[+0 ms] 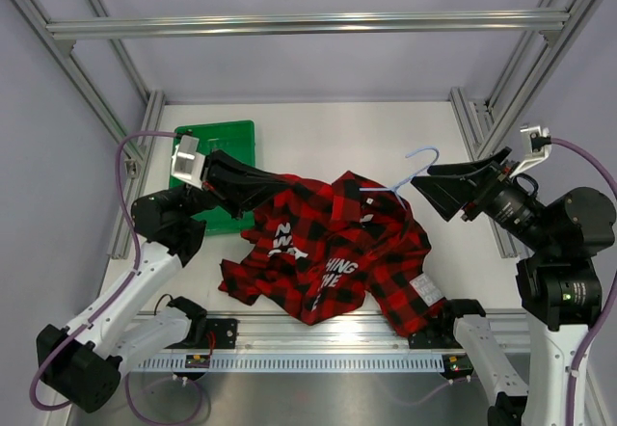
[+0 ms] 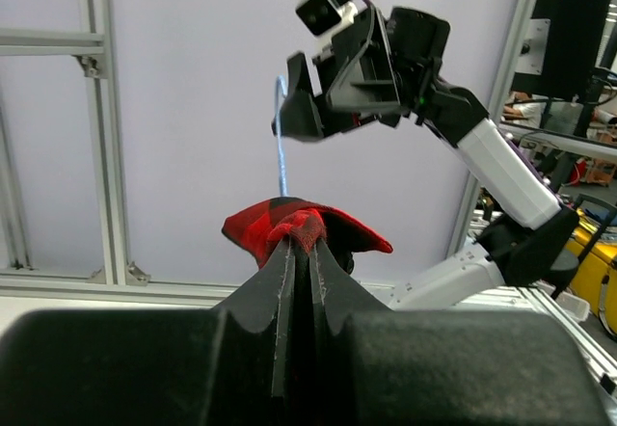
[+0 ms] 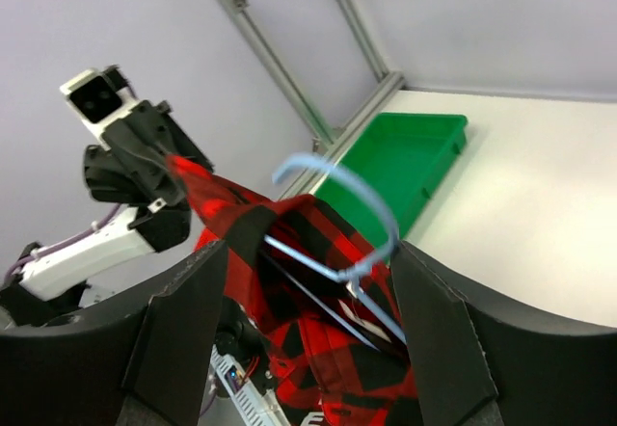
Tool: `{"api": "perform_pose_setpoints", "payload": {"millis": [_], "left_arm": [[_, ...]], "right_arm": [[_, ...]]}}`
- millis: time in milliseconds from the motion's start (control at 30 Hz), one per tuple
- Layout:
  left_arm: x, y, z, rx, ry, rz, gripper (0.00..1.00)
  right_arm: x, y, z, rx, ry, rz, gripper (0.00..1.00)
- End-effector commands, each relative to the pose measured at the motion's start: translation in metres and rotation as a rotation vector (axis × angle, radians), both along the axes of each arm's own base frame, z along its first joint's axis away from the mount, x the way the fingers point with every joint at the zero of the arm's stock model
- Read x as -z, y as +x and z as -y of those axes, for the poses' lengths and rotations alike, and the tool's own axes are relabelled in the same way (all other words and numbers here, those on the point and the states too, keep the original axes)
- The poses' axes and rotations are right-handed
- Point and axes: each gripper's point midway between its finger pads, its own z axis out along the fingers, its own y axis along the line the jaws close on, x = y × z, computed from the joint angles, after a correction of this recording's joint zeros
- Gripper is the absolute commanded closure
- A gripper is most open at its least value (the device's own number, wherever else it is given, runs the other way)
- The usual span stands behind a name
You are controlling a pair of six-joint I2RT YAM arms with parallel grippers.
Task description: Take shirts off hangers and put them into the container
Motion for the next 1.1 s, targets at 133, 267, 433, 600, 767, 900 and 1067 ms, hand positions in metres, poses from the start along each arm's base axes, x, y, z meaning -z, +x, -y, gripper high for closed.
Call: {"api": "perform_pose_setpoints", "payload": {"millis": [133, 267, 433, 600, 767, 900, 1067], "left_arm": [[-0.040, 0.004, -0.006, -0.071, -0.112, 0.078, 1.00], [-0.040, 0.002, -0.005, -0.060, -0.120, 0.075, 1.00], [-0.040, 0.002, -0.005, -0.057, -0.112, 0.077, 1.00], [-0.039, 0.005, -0.003, -0.052, -0.118, 0.077, 1.00], [-0.036, 0.006, 0.000, -0.029, -0.124, 0.063, 1.00], [-0.035, 0.008, 0.002, -0.031, -0.120, 0.059, 1.00], [-0.034, 0.010, 0.006, -0.020, -0.110, 0.059, 1.00]], "right_arm": [[0.027, 0.026, 0.014, 0.124, 0.005, -0.063, 0.24], [0.029, 0.034, 0.009, 0.094, 0.041, -0.071, 0.27], [0.023, 0.038, 0.006, 0.068, 0.082, -0.060, 0.40], [0.016, 0.035, 0.002, 0.041, 0.112, -0.052, 0.46], [0.017, 0.036, -0.004, -0.006, 0.145, -0.078, 0.52], [0.021, 0.034, -0.010, -0.028, 0.137, -0.082, 0.53], [0.029, 0.034, -0.013, -0.034, 0.136, -0.094, 0.53]]}}
